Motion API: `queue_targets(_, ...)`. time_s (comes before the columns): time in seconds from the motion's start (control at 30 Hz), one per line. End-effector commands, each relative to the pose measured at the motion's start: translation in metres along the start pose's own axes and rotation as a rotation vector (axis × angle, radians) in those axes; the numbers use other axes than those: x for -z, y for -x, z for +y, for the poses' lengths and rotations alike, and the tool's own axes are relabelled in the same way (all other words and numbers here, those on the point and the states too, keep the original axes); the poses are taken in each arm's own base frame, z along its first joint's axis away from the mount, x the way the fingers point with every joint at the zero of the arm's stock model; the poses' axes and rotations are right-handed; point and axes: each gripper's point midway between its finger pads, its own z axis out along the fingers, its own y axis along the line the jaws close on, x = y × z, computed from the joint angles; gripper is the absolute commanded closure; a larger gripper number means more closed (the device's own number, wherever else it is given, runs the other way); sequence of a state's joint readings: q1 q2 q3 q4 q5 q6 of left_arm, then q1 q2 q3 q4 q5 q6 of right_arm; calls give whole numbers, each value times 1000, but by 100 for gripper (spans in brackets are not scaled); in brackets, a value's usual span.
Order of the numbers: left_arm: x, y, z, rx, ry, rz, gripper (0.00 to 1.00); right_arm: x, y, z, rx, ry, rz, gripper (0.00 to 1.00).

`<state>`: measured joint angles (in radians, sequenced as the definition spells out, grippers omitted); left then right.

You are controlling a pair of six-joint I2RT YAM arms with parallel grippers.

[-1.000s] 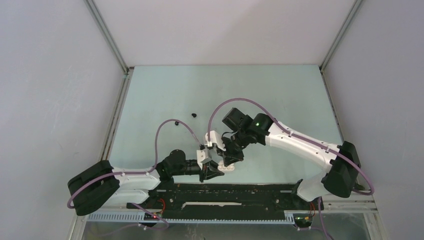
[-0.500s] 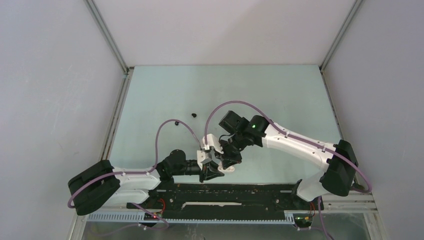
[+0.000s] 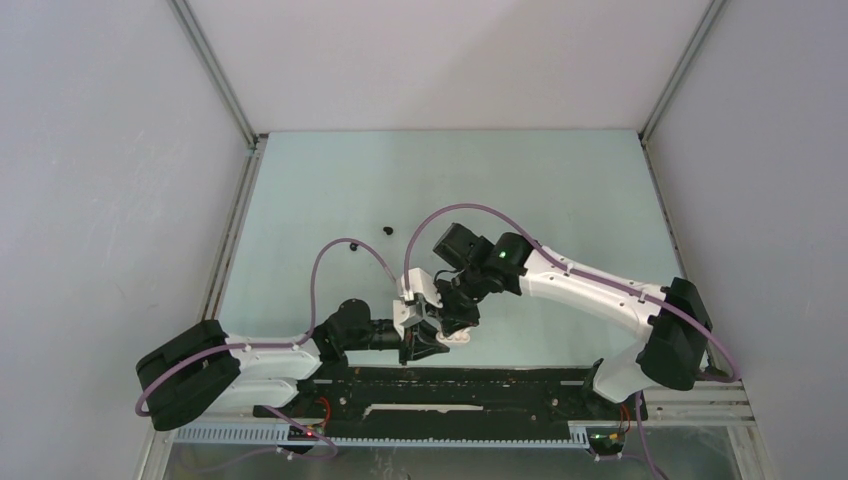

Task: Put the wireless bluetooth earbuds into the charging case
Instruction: Place the earbud in the charging case.

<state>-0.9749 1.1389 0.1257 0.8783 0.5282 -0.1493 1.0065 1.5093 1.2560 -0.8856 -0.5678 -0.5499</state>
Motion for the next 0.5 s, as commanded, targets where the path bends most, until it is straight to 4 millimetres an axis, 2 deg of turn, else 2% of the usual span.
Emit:
queue_targets(0.0,-6,31,-4,-44,-31,-90,100,3,16,-9,24,-41,-32,100)
queue_targets(0.13,-5,32,-4,-44,-30,-93,100,3,16,-7,25,-36,-31,97)
queue_targets(0.47,-6,29,-3,-40,-27,-85,100,7,19,-3,44,-48,-35,77)
